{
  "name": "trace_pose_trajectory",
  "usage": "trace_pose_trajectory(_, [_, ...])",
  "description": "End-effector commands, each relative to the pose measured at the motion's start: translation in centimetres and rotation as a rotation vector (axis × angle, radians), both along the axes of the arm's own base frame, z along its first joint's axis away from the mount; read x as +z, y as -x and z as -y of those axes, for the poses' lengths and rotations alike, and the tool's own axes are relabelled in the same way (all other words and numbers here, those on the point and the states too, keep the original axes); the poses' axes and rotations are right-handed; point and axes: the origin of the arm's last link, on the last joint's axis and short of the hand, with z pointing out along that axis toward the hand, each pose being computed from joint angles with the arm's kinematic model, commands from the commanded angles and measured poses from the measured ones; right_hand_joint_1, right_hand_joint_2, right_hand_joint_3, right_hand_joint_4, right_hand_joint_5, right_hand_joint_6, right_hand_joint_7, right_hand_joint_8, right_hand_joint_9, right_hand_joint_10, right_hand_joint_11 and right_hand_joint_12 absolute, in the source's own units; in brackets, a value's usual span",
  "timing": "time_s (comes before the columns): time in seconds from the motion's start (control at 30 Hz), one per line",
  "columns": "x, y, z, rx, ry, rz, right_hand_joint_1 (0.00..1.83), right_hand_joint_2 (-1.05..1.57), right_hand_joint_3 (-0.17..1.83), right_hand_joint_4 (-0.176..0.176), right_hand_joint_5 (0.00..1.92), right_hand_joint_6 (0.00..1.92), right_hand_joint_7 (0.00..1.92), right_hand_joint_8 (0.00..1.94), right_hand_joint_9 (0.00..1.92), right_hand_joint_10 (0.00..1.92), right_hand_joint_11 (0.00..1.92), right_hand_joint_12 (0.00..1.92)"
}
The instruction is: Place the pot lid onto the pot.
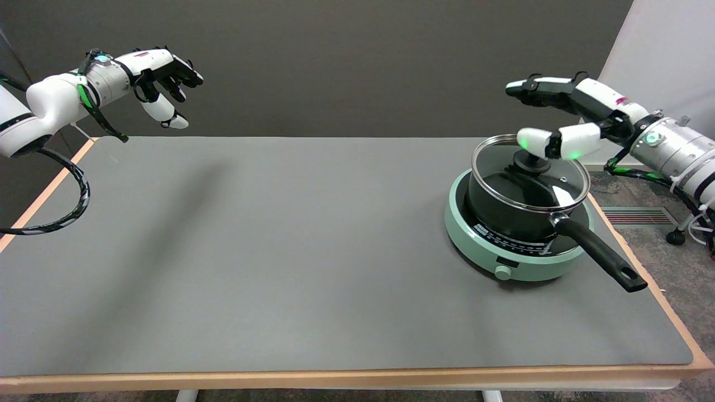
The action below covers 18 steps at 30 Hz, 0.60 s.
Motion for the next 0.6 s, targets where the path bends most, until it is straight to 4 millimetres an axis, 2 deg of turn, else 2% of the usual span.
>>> trace_pose_trajectory(0.03, [1.3,-1.8,-2.6,0.240,-0.091,0.488,0.72,0.50,0.99,0.026,0.38,0.18,0.31,0.17,0.25,0.30,0.09,0.53])
trace_pose_trajectory(0.1, [1.9,-1.5,-2.9,0.272,-0.098,0.509,0.68,0.52,1.00,0.017,0.36,0.19,0.30,0.17,0.23,0.32,0.07,0.54])
trace_pose_trajectory(0.23, [2.8,-1.2,-3.5,0.350,-0.082,0.491,0.70,0.52,0.96,-0.003,0.34,0.17,0.28,0.16,0.24,0.25,0.09,0.46])
trace_pose_trajectory(0.4, [3.6,0.2,-3.5,0.419,-0.063,0.590,0.63,0.54,0.92,-0.017,0.33,0.17,0.27,0.17,0.24,0.25,0.08,0.46])
trace_pose_trajectory(0.47, [3.8,1.0,-3.3,0.422,-0.053,0.644,0.55,0.58,0.85,-0.022,0.31,0.17,0.26,0.17,0.24,0.24,0.07,0.46])
trace_pose_trajectory(0.53, [3.9,1.8,-2.9,0.429,-0.038,0.725,0.41,0.57,0.94,-0.035,0.30,0.18,0.25,0.18,0.18,0.34,0.07,0.41])
trace_pose_trajectory(0.6, [4.2,2.5,-2.7,0.444,-0.012,0.802,0.36,0.59,0.94,-0.044,0.30,0.18,0.26,0.17,0.18,0.33,0.07,0.39])
